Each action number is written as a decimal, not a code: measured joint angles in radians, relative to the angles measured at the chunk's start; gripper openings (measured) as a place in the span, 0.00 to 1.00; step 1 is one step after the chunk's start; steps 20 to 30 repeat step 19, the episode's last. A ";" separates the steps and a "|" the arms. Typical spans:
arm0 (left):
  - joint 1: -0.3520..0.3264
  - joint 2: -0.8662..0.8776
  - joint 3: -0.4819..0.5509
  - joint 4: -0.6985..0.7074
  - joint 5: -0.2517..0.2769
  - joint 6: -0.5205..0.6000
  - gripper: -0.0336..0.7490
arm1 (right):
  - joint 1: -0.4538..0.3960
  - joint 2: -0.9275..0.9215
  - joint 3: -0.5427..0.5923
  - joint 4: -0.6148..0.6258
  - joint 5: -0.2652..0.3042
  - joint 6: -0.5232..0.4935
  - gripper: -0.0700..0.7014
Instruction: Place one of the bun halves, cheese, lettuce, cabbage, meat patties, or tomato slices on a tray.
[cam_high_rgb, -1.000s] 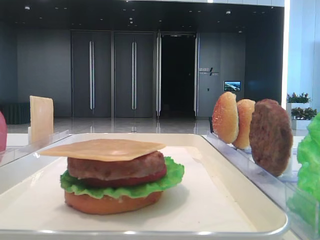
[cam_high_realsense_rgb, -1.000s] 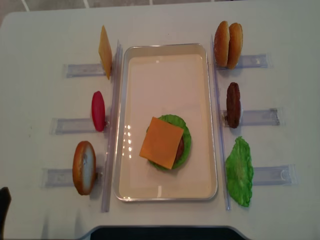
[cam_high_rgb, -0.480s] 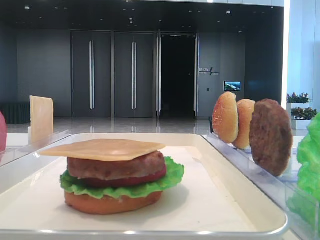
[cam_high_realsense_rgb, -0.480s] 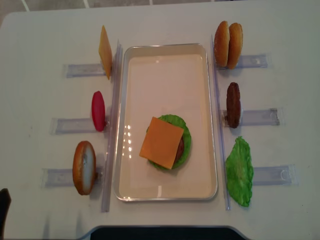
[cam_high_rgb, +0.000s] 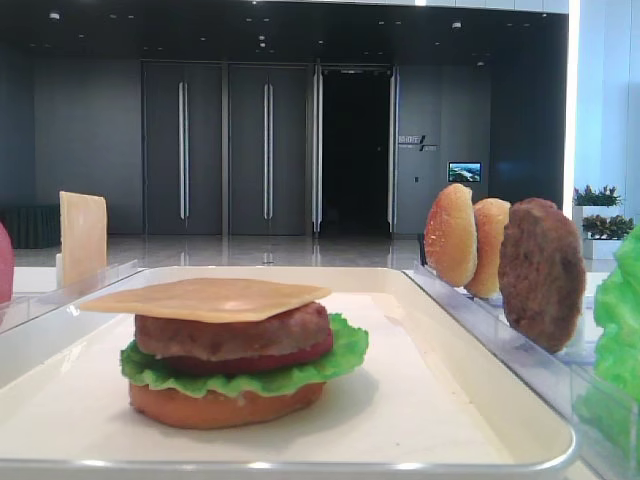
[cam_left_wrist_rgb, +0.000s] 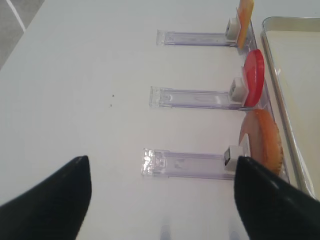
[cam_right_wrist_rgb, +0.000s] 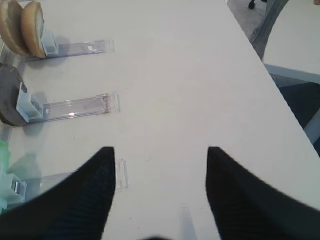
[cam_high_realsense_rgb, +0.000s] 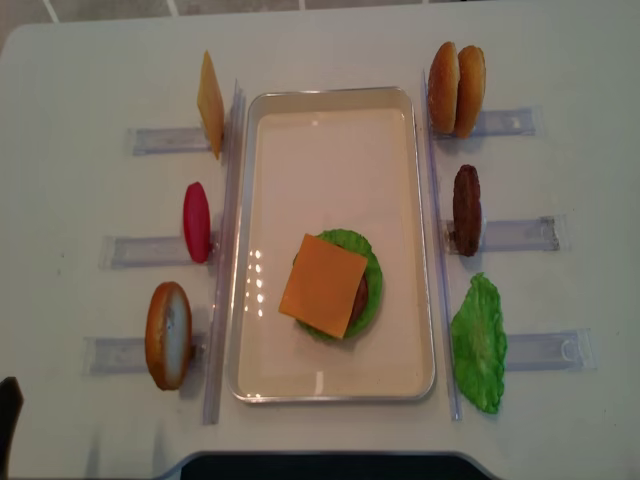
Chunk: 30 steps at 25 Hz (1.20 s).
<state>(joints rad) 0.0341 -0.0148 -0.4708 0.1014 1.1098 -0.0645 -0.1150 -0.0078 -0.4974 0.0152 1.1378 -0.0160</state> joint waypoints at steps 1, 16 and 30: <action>0.000 0.000 0.000 0.000 0.000 0.000 0.93 | 0.000 0.000 0.000 0.000 0.000 0.000 0.63; 0.000 0.000 0.000 0.000 0.000 0.000 0.93 | 0.000 0.000 0.000 0.000 0.000 0.000 0.63; 0.000 0.000 0.000 0.000 0.000 0.000 0.93 | 0.000 0.000 0.000 0.000 0.000 0.000 0.63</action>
